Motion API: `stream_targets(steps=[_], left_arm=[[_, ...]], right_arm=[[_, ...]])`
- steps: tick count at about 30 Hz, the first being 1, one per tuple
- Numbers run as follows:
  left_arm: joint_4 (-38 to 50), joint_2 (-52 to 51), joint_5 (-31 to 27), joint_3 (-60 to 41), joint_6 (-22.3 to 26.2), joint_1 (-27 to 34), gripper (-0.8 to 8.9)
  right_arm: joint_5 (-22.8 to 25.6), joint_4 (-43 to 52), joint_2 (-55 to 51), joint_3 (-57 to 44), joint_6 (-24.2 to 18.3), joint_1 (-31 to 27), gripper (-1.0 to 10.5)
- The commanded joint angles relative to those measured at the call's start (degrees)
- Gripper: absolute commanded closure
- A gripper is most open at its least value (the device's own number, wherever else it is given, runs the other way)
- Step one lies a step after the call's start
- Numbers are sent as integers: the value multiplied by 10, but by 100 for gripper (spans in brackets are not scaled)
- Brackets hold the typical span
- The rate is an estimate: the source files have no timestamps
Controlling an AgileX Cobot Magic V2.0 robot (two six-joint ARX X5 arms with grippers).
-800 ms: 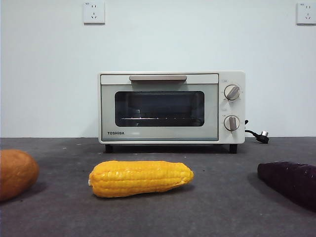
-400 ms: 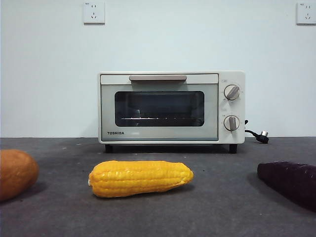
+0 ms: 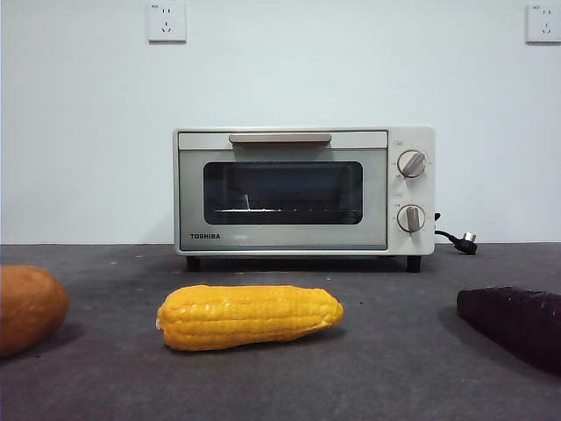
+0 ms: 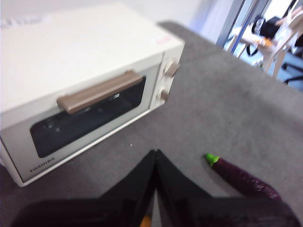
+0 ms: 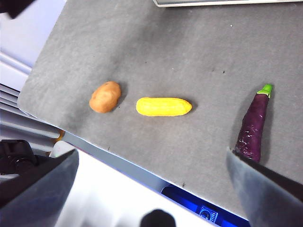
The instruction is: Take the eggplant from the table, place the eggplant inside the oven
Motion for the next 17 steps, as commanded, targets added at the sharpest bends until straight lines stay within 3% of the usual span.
stream_targets(steps=[1,7,17], left_arm=[[13,51,-7,31,17,-2,819],[12,155,-42,120,37,-4,819],[12,275,-45,237,38,-14,819]], right_arm=[[-4,1,-1,1,-5,1,343],[-3,-1,-1,1,-7,1,344],[-3,4,4,1,-11,1,344]])
